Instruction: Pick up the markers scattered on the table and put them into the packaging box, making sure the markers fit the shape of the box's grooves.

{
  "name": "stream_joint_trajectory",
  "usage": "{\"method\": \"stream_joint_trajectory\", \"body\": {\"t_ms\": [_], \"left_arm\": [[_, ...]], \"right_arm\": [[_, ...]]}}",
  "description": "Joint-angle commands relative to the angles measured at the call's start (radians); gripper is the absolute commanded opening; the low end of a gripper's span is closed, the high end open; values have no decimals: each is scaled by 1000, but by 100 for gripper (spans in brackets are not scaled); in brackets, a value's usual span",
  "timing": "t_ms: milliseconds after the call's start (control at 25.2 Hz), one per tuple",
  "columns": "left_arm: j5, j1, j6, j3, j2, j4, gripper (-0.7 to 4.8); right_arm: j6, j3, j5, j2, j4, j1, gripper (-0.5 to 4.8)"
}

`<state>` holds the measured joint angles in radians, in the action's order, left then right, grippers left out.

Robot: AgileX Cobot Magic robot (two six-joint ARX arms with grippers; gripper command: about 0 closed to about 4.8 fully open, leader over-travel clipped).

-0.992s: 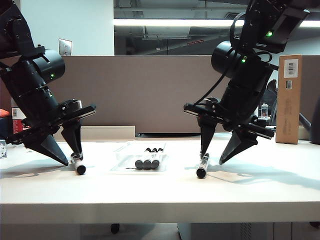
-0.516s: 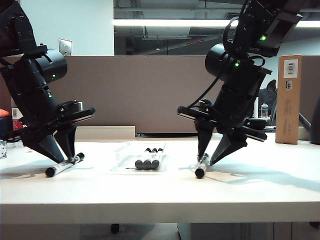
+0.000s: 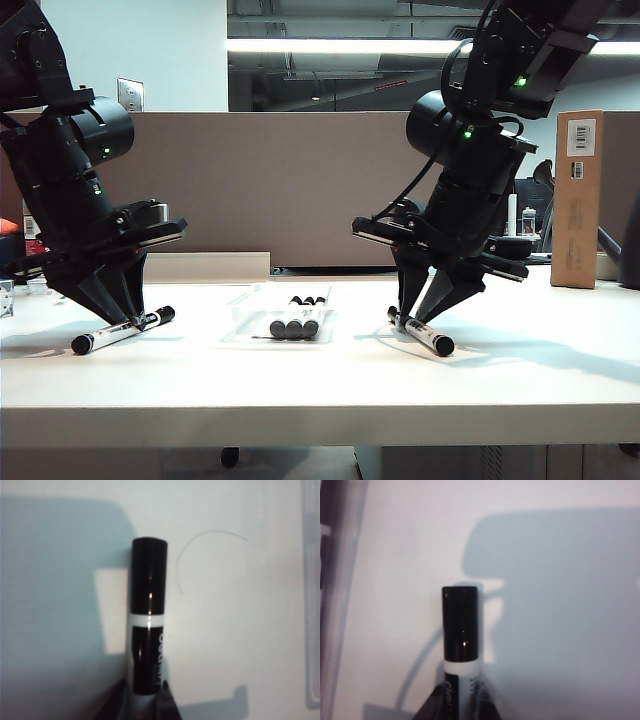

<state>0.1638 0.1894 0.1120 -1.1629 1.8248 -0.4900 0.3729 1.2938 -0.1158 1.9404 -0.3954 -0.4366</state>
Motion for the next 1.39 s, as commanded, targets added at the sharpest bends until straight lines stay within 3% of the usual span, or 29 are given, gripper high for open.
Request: {"method": "stream_joint_trajectory", "body": {"t_ms": [40,119,238,357,436,516,595,674,992,1389], "left_arm": [[-63,-1,-38,23,28,-110,95],[-68,-1,-73,23,28,-117,89],[-100,-1,-90,23,28,-127,51],[-101,-1,-105,23,28,-146,49],[-102,0,-128,23,31,-163,11],[-100,0,-127,23,34,-171,11],[-98,0,-127,23,38,-174,-6],[-92,2,-118,23,39,-171,-5],[179,1,-62,-51,38,-148,-5],[333,1,10,-254,38,-164,-5]], "right_arm": [[-20,-18,21,37,-102,0,89],[-42,-18,21,37,-109,0,146],[-62,-18,21,37,-120,0,149],[-123,-18,28,40,-137,0,145],[-135,-18,66,44,-155,0,92],[-138,-18,78,45,-155,0,84],[-138,-18,84,48,-153,0,-2],[-138,-17,88,48,-151,0,-9],[-23,-10,-103,45,-99,37,-9],[80,58,-313,34,-15,64,-9]]}}
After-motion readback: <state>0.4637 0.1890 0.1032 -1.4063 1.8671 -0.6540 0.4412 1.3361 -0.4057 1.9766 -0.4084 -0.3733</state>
